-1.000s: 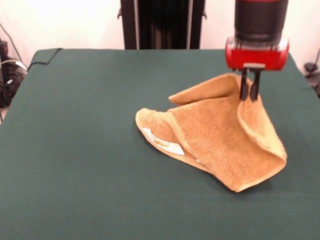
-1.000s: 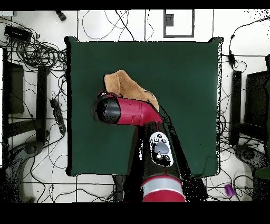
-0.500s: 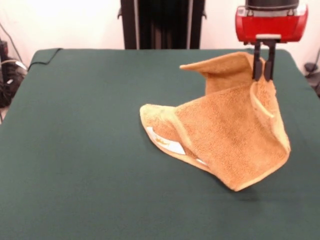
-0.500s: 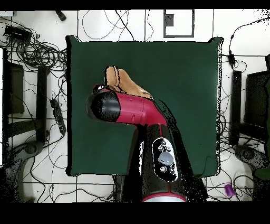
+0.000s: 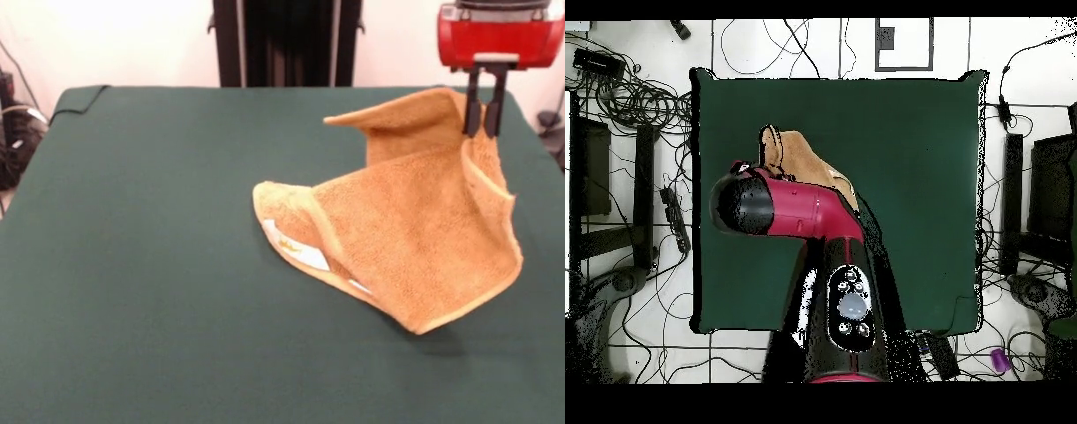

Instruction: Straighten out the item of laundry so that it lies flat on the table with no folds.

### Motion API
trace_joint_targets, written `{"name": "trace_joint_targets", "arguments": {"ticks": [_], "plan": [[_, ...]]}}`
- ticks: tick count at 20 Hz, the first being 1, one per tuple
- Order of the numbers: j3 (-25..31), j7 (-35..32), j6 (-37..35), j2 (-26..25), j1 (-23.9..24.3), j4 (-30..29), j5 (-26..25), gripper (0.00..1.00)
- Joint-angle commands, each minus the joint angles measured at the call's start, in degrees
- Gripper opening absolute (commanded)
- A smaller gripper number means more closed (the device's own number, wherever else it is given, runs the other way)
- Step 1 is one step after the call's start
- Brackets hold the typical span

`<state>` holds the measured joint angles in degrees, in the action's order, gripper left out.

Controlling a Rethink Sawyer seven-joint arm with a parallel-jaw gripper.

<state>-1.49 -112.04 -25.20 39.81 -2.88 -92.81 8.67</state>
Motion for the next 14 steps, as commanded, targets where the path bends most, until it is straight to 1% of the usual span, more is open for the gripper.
{"name": "trace_joint_targets", "arguments": {"ticks": [1, 5, 9, 14], "plan": [[-4.0, -18.95, -4.36, -5.94, -7.48, 4.46, 3.27, 0.0], [-5.87, -21.73, -3.04, -9.73, -10.65, 6.81, 6.57, 0.0], [-8.39, -23.79, -4.16, -12.12, -13.87, 9.77, 9.05, 0.0], [-8.81, -23.17, -3.03, -14.0, -14.26, 10.78, 10.45, 0.0]]}}
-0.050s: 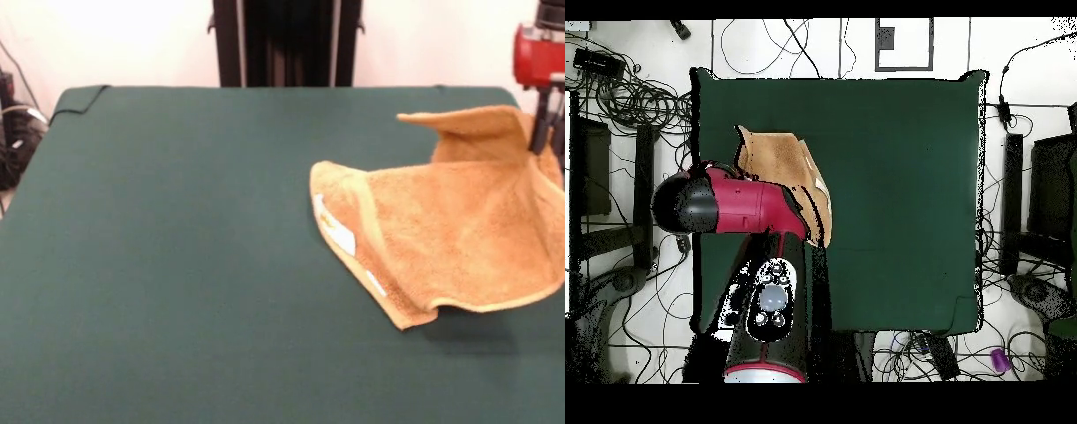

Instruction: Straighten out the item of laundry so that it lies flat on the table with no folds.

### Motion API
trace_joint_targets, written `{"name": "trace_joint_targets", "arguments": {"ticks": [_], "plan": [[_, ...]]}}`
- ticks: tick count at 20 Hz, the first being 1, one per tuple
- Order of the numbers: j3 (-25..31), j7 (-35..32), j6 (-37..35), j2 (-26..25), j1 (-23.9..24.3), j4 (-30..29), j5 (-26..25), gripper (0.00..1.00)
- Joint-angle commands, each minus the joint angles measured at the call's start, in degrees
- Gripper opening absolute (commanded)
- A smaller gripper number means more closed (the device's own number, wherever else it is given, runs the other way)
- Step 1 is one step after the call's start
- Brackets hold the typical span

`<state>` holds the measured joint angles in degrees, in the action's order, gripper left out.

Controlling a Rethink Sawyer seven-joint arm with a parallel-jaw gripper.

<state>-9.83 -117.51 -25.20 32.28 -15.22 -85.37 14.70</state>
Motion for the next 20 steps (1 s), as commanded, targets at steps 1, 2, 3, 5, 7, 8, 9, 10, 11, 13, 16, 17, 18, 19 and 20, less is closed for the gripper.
{"name": "trace_joint_targets", "arguments": {"ticks": [1, 2, 3, 5, 7, 8, 9, 10, 11, 13, 16, 17, 18, 19, 20], "plan": [[-0.62, -17.62, -2.87, -6.63, -1.94, 3.35, 4.48, 0.0], [-0.76, -17.54, -2.71, -6.79, -1.96, 3.35, 4.53, 0.0], [-0.92, -17.69, -2.64, -6.87, -2.13, 3.37, 4.7, 0.0], [-1.24, -18.13, -2.96, -6.95, -2.55, 3.65, 4.97, 0.0], [-1.47, -18.75, -3.37, -7.02, -3.05, 4.09, 5.26, 0.0], [-1.53, -19.02, -3.46, -7.11, -3.25, 4.31, 5.4, 0.0], [-1.62, -19.29, -3.47, -7.22, -3.46, 4.47, 5.56, 0.0], [-1.77, -19.56, -3.59, -7.35, -3.68, 4.65, 5.77, 0.0], [-1.92, -19.84, -3.71, -7.47, -3.89, 4.84, 5.99, 0.0], [-2.01, -19.97, -3.86, -7.58, -4.11, 5.04, 6.36, 0.0], [-2.67, -21.22, -5.49, -7.24, -5.27, 5.68, 7.35, 0.0], [-3.62, -22.77, -7.13, -7.13, -6.55, 6.57, 7.93, 0.0], [-4.24, -24.42, -8.48, -7.16, -7.7, 7.57, 8.65, 0.0], [-5.12, -25.95, -9.6, -7.53, -8.85, 8.85, 9.25, 0.0], [-5.72, -27.16, -10.29, -8.04, -9.68, 9.99, 9.81, 0.0]]}}
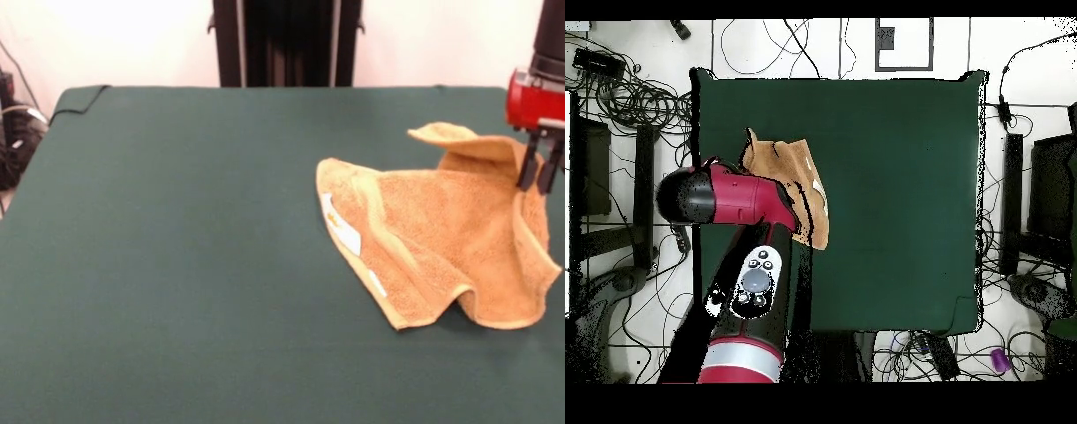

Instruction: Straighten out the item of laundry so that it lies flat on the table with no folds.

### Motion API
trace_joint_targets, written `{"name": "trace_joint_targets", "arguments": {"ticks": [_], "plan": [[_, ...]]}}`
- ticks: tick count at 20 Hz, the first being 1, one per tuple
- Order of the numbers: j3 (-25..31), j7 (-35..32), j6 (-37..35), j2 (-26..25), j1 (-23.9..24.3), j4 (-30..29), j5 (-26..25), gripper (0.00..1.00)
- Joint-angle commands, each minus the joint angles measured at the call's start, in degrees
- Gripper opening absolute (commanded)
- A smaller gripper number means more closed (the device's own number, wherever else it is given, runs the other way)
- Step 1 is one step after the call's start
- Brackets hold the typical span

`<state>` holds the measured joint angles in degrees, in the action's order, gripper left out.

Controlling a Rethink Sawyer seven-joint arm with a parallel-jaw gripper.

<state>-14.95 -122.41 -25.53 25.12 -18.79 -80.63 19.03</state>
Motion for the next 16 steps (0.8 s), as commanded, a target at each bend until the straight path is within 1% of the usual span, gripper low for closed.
{"name": "trace_joint_targets", "arguments": {"ticks": [1, 4, 7, 14, 15, 16], "plan": [[-0.92, -23.16, -10.42, -1.28, -6.66, 6.09, 6.05, 0.0], [-2.3, -25.06, -11.69, -2.77, -7.93, 8.42, 7.02, 0.0], [-2.87, -26.35, -11.48, -4.01, -8.94, 9.72, 7.53, 0.0], [-2.4, -26.34, -9.43, -4.22, -9.16, 9.13, 7.45, 0.0], [-1.93, -26.06, -8.9, -4.07, -8.79, 8.91, 7.25, 1.0], [-1.96, -25.95, -8.55, -4.08, -8.8, 8.87, 7.12, 1.0]]}}
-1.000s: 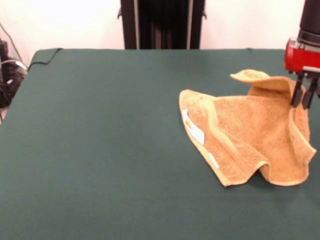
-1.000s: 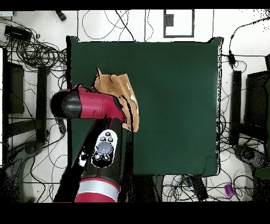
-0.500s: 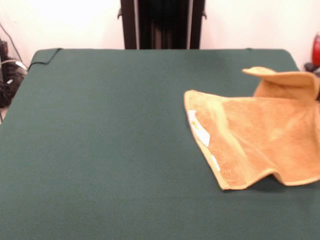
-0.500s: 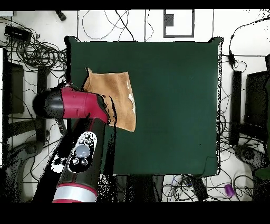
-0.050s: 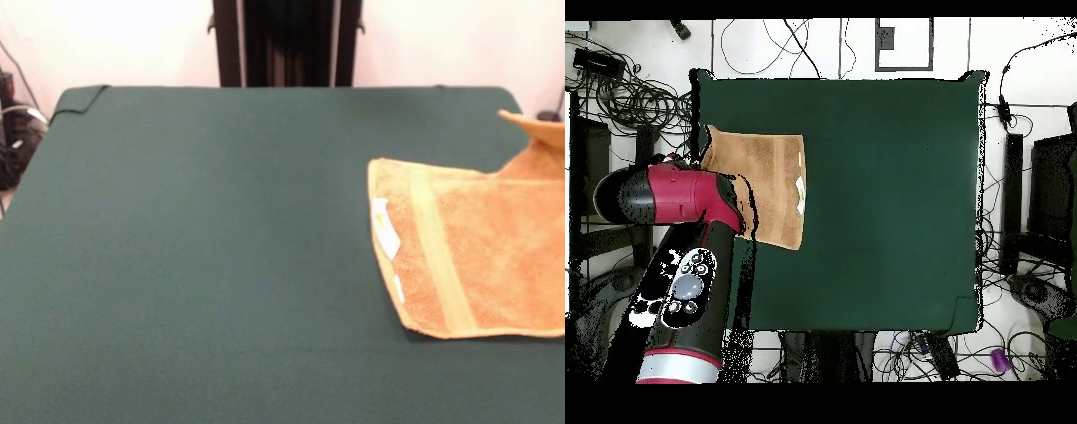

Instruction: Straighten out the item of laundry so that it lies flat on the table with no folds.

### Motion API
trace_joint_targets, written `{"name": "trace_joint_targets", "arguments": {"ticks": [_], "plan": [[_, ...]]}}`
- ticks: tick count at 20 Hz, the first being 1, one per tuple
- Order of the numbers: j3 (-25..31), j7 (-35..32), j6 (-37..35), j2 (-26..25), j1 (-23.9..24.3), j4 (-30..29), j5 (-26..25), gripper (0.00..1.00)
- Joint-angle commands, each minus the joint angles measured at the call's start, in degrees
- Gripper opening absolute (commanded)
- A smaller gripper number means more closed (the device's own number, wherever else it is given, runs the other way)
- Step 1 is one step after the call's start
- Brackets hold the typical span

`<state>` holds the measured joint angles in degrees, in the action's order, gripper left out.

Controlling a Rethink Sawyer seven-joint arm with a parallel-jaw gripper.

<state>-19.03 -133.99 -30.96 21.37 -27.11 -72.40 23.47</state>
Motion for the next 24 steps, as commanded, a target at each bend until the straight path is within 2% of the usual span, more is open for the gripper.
{"name": "trace_joint_targets", "arguments": {"ticks": [1, 9, 14, 19, 24], "plan": [[2.08, -14.26, -2.78, -0.35, -0.49, 0.59, 2.55, 1.0], [1.08, -16.05, -3.06, -0.19, -0.93, 0.17, 2.95, 1.0], [3.01, -13.14, -2.43, 0.97, 1.27, -1.15, 3.11, 1.0], [5.35, -3.36, -3.78, 8.27, 8.89, -7.63, 1.18, 1.0], [7.78, 6.14, -3.51, 13.2, 16.82, -12.67, -2.8, 1.0]]}}
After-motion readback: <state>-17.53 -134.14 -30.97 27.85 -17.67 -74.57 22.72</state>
